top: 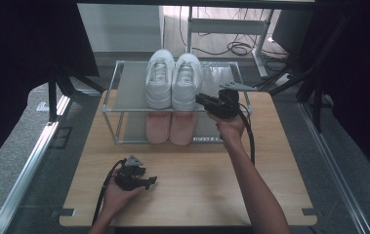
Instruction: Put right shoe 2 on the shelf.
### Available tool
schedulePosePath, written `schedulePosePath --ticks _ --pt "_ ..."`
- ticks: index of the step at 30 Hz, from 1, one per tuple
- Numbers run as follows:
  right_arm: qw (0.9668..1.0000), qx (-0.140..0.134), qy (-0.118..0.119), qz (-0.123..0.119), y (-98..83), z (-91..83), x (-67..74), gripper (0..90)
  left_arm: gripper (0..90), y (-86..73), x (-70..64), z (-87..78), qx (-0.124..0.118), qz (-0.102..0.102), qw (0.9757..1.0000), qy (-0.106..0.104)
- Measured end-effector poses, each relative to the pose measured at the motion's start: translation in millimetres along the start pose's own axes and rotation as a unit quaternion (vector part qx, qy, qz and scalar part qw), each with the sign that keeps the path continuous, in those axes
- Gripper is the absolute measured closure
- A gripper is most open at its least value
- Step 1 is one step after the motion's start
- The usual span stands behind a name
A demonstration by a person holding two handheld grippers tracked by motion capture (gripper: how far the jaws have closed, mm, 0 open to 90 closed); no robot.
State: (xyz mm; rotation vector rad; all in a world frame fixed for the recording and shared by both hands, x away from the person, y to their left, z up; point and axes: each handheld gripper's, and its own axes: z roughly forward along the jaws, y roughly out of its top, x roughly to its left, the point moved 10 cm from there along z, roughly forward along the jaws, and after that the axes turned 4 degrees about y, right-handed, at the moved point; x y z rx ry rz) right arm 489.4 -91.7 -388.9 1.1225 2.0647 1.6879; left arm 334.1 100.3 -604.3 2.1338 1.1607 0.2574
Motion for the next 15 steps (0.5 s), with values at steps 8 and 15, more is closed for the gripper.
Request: schedulePosePath --ticks 8,15 --pt "0.9998 -0.007 0.019 0.006 -3.1 -11.9 2.3 57.4 38.7 4.3 1.5 -4.2 -0.009 -0.003 0.9999 0.003" --pt "0.9997 -0.016 0.019 0.000 -9.6 -25.5 -1.2 52.9 38.8 5.0 7.0 -8.6 -0.017 -0.006 0.9998 0.008"
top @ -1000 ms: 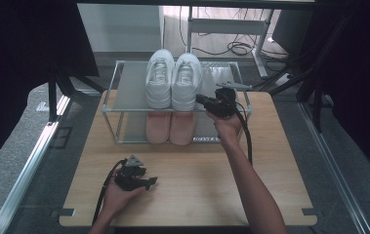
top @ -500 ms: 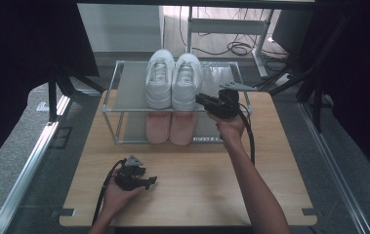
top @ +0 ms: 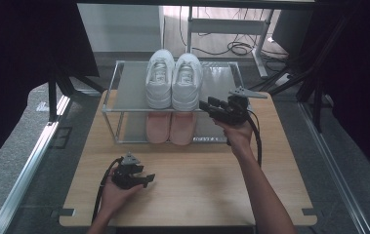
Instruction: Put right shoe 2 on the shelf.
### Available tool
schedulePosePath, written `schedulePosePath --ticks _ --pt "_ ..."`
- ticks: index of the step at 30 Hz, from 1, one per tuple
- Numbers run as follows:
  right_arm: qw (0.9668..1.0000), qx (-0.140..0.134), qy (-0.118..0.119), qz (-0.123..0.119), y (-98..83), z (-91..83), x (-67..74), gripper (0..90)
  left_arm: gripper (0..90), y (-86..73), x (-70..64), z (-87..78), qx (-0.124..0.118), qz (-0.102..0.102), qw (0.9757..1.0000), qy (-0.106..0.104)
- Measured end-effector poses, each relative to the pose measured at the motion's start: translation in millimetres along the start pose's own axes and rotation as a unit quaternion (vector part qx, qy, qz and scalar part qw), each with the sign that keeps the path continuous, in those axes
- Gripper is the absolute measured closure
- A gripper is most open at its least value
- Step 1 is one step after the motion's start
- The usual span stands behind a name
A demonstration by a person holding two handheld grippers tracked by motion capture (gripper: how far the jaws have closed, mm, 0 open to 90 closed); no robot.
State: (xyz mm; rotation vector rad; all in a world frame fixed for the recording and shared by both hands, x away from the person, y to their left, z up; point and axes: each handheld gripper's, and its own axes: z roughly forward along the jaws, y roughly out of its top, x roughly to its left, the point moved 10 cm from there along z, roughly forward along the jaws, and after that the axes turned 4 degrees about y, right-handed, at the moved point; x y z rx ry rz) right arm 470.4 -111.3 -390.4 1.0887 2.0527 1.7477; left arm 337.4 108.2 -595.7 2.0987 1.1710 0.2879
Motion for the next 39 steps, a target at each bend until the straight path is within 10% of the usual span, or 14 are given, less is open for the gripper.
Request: schedulePosePath --ticks 39 --pt "0.9991 -0.030 -0.018 0.024 -87.5 -90.1 -33.5 52.6 38.8 2.8 1.8 -3.1 -0.007 0.004 0.9999 0.007"
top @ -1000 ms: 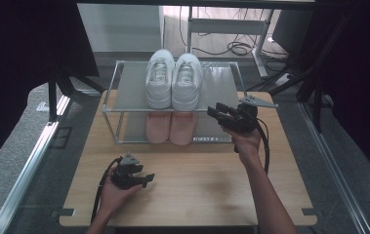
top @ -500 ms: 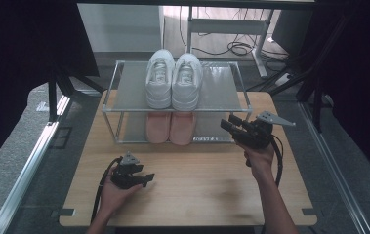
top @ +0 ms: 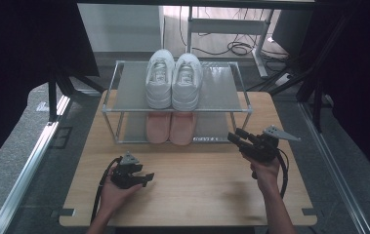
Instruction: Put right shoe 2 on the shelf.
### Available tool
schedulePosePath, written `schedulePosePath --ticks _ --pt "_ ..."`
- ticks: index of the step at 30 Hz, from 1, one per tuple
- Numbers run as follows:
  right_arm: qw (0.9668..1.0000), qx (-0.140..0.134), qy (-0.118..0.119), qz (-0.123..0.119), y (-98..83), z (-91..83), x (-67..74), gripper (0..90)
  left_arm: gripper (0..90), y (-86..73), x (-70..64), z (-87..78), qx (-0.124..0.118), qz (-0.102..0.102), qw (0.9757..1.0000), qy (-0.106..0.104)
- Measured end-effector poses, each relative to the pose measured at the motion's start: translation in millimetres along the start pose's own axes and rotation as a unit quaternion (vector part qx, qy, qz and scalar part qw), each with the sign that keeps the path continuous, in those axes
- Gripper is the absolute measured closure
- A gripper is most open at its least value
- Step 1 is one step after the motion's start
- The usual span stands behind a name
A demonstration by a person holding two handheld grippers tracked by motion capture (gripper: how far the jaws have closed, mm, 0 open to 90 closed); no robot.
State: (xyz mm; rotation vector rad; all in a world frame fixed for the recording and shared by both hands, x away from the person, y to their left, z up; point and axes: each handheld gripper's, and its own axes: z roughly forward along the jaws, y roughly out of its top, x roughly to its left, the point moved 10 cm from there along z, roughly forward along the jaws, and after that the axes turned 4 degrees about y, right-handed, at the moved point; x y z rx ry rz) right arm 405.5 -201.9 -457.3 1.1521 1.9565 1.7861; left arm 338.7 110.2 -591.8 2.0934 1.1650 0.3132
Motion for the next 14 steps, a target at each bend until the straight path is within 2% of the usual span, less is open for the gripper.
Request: schedulePosePath --ticks 4,5,14 --pt "1.0000 0.006 -0.002 0.005 -8.9 1.0 -4.1 52.5 38.8 0.3 -0.1 -0.9 -0.002 -0.006 1.0000 0.001" --pt "1.0000 0.006 -0.004 0.007 -10.2 1.2 -5.0 52.5 38.8 0.7 0.7 -1.1 -0.003 -0.002 1.0000 0.002" --pt "1.0000 0.004 -0.007 0.005 -12.9 -0.7 -4.4 49.3 38.8 0.9 2.1 -2.1 -0.007 -0.003 1.0000 0.004"
